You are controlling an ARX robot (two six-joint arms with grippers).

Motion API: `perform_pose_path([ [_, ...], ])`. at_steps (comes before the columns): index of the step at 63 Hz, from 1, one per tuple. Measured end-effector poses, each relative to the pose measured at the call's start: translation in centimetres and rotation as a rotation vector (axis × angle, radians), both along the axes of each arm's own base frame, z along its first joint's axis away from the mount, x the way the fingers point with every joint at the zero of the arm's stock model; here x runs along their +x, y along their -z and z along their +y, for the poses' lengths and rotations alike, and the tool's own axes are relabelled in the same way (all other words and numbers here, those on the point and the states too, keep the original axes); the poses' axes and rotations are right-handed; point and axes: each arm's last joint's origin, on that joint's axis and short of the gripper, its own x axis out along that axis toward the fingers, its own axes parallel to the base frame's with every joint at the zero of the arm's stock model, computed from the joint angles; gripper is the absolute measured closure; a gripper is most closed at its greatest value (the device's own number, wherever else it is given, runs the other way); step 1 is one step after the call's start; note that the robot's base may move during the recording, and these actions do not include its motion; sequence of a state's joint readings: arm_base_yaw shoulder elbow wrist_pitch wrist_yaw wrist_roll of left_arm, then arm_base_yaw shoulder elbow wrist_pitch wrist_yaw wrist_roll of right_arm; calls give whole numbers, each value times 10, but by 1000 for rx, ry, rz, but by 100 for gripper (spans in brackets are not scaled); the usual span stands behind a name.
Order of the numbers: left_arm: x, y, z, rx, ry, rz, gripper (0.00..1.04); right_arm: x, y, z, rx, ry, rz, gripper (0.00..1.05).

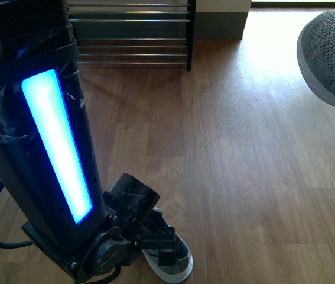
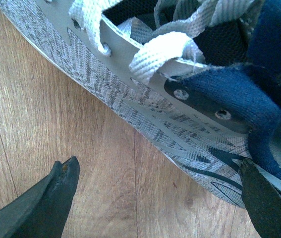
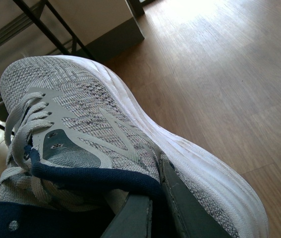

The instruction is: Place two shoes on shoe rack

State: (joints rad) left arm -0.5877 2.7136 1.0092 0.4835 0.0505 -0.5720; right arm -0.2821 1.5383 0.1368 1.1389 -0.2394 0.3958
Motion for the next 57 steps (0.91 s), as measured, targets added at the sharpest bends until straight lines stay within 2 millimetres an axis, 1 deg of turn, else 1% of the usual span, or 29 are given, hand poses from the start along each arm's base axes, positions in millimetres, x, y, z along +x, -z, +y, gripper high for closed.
perform_pose_path([
  [6,-6,-10,4,-35,-1,-5,9,0,0,0,0,0,0,103],
  [10,-8,-21,5,-54,-13,-13,9,0,0,0,0,0,0,103],
  [17,-5,-40,5,-137,-37,-42,9,0,0,0,0,0,0,103],
  [22,-1,-45,8,-161,-69,-53,9,0,0,0,0,0,0,103],
  [25,1,-44,10,-159,-86,-51,9,0,0,0,0,0,0,103],
  [31,4,-34,14,-137,-116,-16,9,0,0,0,0,0,0,103],
  [36,7,-22,14,-129,-122,11,9,0,0,0,0,0,0,103],
  [41,9,-14,11,-129,-125,21,9,0,0,0,0,0,0,103],
  [49,14,-11,7,-129,-136,22,9,0,0,0,0,0,0,103],
  [57,13,-8,3,-130,-136,32,9,0,0,0,0,0,0,103],
])
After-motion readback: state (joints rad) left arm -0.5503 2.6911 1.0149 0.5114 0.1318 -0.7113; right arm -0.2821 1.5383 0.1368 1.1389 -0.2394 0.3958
